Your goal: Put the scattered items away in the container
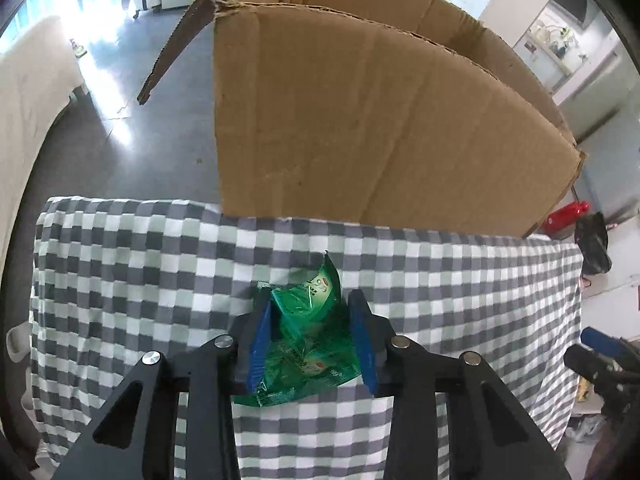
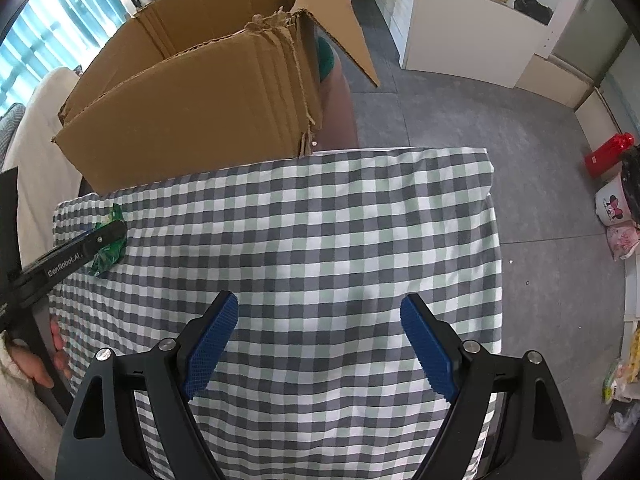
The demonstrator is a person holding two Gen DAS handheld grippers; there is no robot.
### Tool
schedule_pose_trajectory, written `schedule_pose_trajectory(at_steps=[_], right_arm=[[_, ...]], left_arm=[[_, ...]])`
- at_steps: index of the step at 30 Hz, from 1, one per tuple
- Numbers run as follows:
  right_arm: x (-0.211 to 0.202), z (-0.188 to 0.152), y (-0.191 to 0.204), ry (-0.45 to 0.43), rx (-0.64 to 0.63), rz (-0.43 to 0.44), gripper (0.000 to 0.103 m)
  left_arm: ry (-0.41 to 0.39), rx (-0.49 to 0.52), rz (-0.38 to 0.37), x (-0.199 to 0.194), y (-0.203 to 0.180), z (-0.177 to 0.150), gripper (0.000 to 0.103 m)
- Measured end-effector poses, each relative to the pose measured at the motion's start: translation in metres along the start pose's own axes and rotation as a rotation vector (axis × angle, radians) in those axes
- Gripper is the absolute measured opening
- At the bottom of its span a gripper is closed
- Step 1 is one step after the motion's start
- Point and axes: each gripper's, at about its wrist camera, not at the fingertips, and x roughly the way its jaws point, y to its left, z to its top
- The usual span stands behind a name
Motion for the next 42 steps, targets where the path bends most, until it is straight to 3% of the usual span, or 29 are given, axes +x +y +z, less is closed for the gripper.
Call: schedule_pose_trajectory(at_steps=[5,11,16,22,24,26,27,30,37,40,42], right_arm=[[0.002,-0.002,0.003,0.004,-0.004,0.000,0.083],[-0.008,-0.002,0.002,0.000,0.010,0.008,0.083],[-0.033,0.010,0.001,-0.026,0.022,0.026,0.083],[-0.055,0.028,-0.015,-0.071,0.045,0.041,0.084],[-0.053,0.028,-0.023,-0.076,0.055,0.038,0.084],[-0.050,0.027,-0.031,-0.071,0.067,0.033,0.084],[-0.046,0.026,-0.034,-0.064,0.073,0.030,0.084],[-0.033,0.023,-0.040,-0.036,0.078,0.017,0.084],[-0.029,0.025,-0.034,-0.019,0.050,0.007,0.084],[-0.036,0.031,-0.028,-0.032,0.034,0.008,0.084],[-0.041,0.033,-0.022,-0.043,0.021,0.012,0.084]], left_arm=[[-0.032,0.024,-0.015,-0.026,0.002,-0.005,0.034],[-0.096,0.082,-0.042,-0.082,-0.015,0.013,0.034],[-0.179,0.099,-0.088,-0.128,-0.026,0.066,0.034],[-0.247,0.186,-0.073,-0.126,-0.064,0.138,0.034],[-0.251,0.205,-0.064,-0.111,-0.074,0.155,0.047],[-0.231,0.226,-0.037,-0.092,-0.080,0.166,0.086],[-0.222,0.233,-0.010,-0.086,-0.083,0.169,0.090],[-0.189,0.256,0.051,-0.068,-0.089,0.176,0.093],[-0.171,0.239,0.046,-0.068,-0.079,0.152,0.093],[-0.133,0.225,0.058,-0.073,-0.069,0.137,0.103],[-0.128,0.212,0.065,-0.079,-0.062,0.128,0.103]])
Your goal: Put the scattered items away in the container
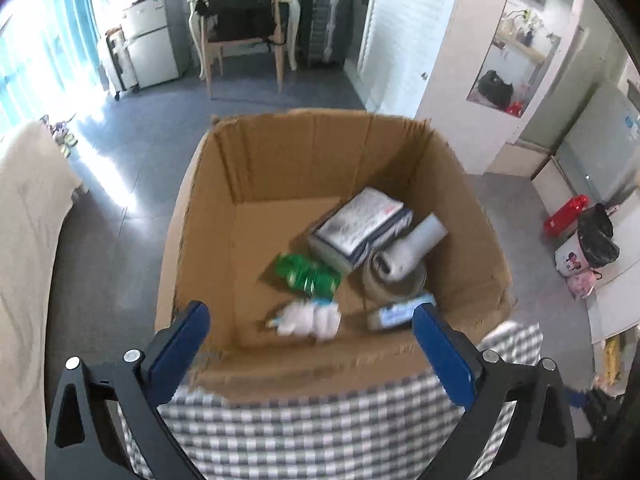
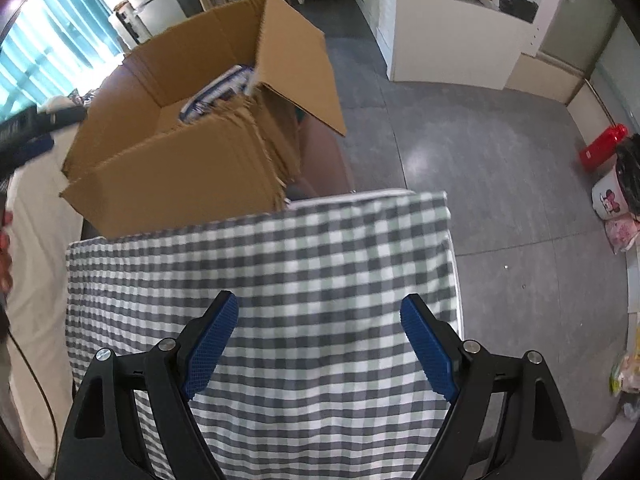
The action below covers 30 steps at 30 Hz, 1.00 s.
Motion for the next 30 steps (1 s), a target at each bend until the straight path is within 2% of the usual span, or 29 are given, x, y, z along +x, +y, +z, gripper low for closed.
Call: schedule_pose_trajectory(at_steps=[4,8,12,20,30], right_arm=[[-0.003,-0.004,0.012,-0.009,-0.027,-0.013,0.084],[-0.009,-0.019,0.027,-0.022,-0.037,-0.043,0.084],[-0.022,-0.036,0.038,-0.040,-0.016,-0.066,0.084],[-0.049,-0.052,0.065,-0.094,0.000,-0.082,0.084],[-0.062,-0.050,0.078,-0.121,-0.073,-0.069,0.084]], left_arm=[[0.037,-0.035,-0.001,-0.004,0.011,-0.017,0.103],[0.074,-0.018,-0.003,-0.012,0.021,-0.035,0.103],[0.070,0.001,0.019,-0.032,0.034,-0.051,0.103],[0.079,-0.032,0.069,-0.074,0.066,-0.079,0.103],[0.131,-0.030,0.092,-0.080,0.060,-0.111,0.103]])
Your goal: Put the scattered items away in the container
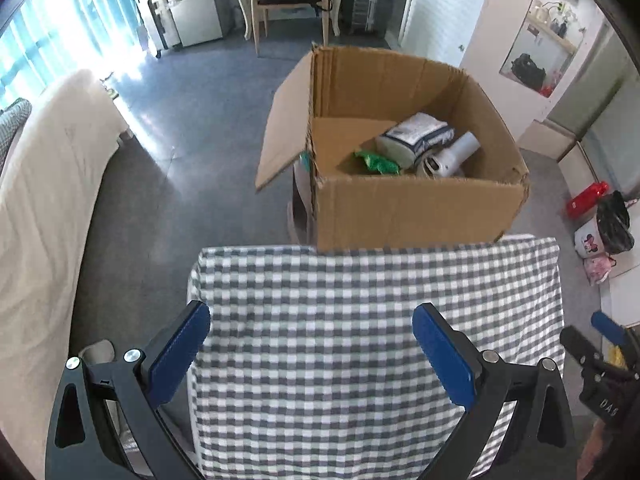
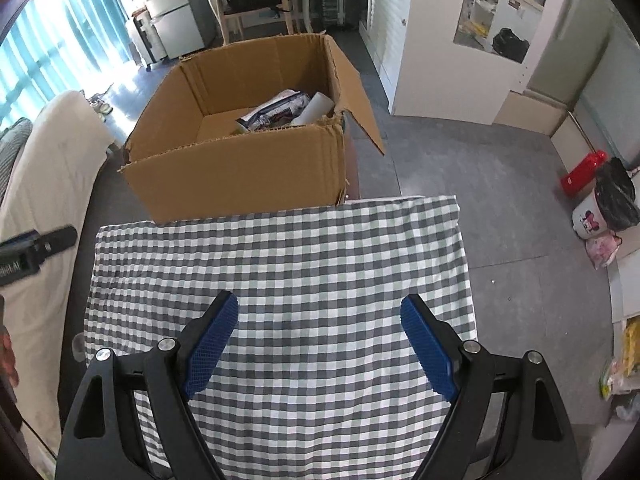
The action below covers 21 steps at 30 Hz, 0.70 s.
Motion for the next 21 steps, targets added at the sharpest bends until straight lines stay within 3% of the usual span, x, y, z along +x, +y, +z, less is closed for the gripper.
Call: schedule_pose_trajectory(at_steps=[21], right_arm=[[0.005,0.001,-0.010,0.004,-0.028,0.009,0.084]], left_arm=[[0.036,-0.017,0.001,0.010,-0.008,-0.012,0.103]])
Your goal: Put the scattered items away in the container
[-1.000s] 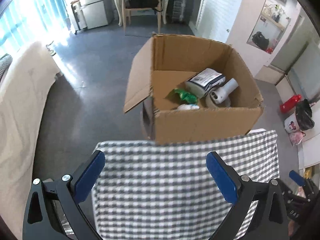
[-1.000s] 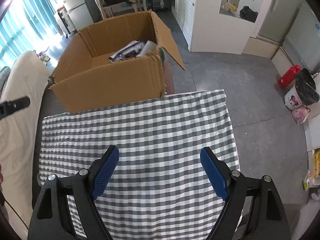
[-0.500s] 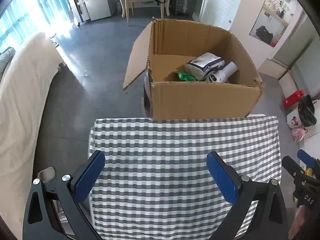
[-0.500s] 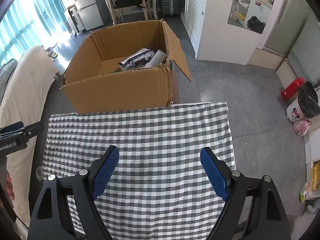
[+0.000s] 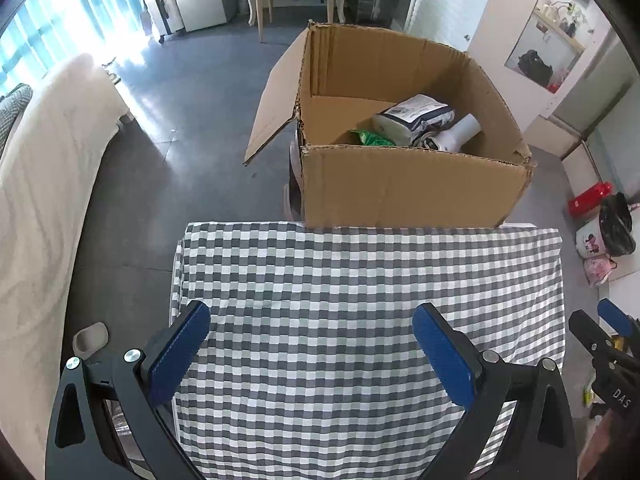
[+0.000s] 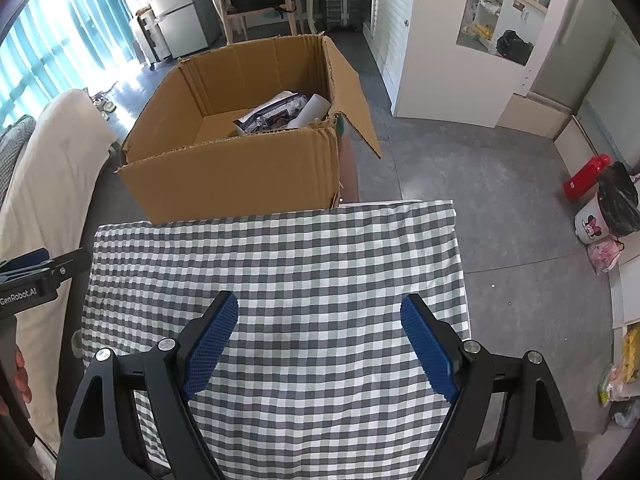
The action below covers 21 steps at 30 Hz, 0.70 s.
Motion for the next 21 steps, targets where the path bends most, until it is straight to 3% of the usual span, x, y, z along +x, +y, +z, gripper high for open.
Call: schedule_pose_trajectory(at_steps=[13,21], right_arm=[[0.005,-0.005,-0.003,0.018,-0.020,-0.015,0.084],[0.007,-0.007,-0.008,0.025,-0.022,-0.023,0.084]], left_arm=[[0.001,0.055,0.049,0.004,-0.014,-0.007,0.103],[-0.015,0.035,0.012,0.002,-0.016,-0.007,0.103]])
